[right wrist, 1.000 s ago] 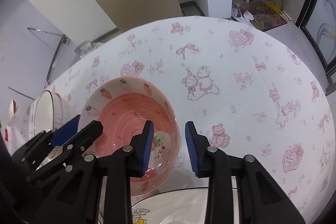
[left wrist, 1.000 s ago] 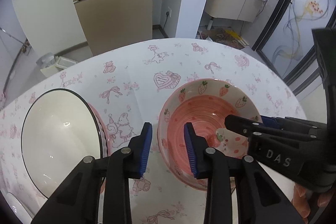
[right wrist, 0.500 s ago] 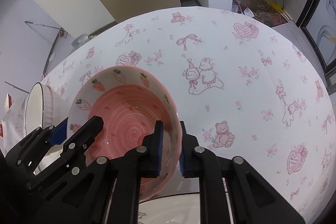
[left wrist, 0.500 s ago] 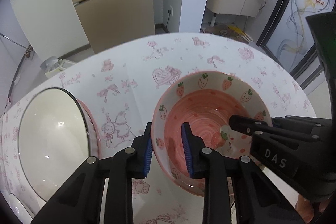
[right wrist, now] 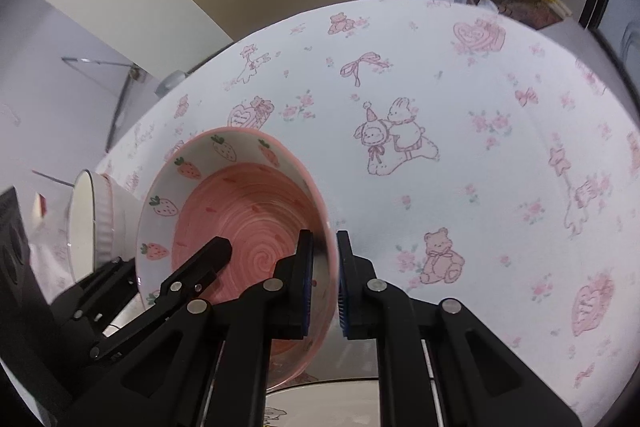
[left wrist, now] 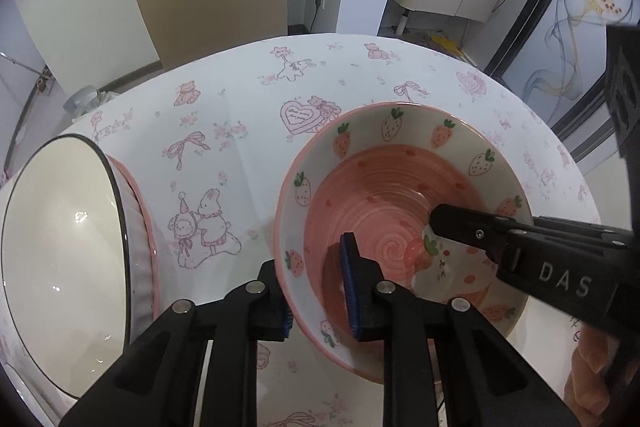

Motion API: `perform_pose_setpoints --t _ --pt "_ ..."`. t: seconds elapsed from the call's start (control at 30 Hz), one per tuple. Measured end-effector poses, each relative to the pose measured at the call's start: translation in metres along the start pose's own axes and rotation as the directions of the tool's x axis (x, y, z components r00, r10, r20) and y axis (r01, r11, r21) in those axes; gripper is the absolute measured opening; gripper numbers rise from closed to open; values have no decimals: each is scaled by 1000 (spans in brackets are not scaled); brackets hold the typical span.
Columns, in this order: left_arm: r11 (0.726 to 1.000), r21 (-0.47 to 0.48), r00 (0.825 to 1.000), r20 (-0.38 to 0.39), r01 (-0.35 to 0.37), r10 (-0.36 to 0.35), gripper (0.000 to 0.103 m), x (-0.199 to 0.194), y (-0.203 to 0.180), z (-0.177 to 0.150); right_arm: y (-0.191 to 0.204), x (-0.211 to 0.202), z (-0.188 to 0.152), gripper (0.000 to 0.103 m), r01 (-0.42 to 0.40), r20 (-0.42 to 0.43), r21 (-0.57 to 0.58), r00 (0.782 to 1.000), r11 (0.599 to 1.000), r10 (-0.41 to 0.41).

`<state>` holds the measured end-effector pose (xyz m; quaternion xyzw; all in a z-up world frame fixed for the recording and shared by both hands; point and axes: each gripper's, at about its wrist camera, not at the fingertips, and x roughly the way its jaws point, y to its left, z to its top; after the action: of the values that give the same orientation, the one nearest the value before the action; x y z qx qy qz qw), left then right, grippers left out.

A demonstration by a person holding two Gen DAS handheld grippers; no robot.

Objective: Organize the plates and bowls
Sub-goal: 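Lift the pink strawberry bowl with the right gripper toward the stacked bowls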

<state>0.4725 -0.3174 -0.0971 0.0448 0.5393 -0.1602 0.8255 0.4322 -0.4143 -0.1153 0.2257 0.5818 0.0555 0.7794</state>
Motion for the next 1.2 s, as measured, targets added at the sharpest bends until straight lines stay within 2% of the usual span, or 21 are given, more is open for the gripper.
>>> perform_pose_setpoints --t 0.13,0.33,0.53,0.77,0.97,1.2 --pt "1000 -13 1000 -7 19 -19 16 -1 4 0 -4 0 0 9 -25 1 24 1000 999 24" --pt "999 -42 1000 -3 26 -26 15 -5 7 1 3 -2 1 9 18 5 2 1000 1000 -18" --pt "997 -54 998 17 54 -53 15 -18 11 3 7 -12 2 9 14 23 2 1000 1000 -14" --pt "994 -69 990 119 80 -71 14 -64 21 5 26 -45 -1 9 -13 99 -38 995 999 17" --pt "997 -46 976 210 59 -48 14 -107 24 4 44 -70 -6 10 -40 164 -72 985 997 51" --pt "995 -56 963 263 82 -64 14 -138 31 -2 62 -92 -14 10 -38 221 -105 973 994 61"
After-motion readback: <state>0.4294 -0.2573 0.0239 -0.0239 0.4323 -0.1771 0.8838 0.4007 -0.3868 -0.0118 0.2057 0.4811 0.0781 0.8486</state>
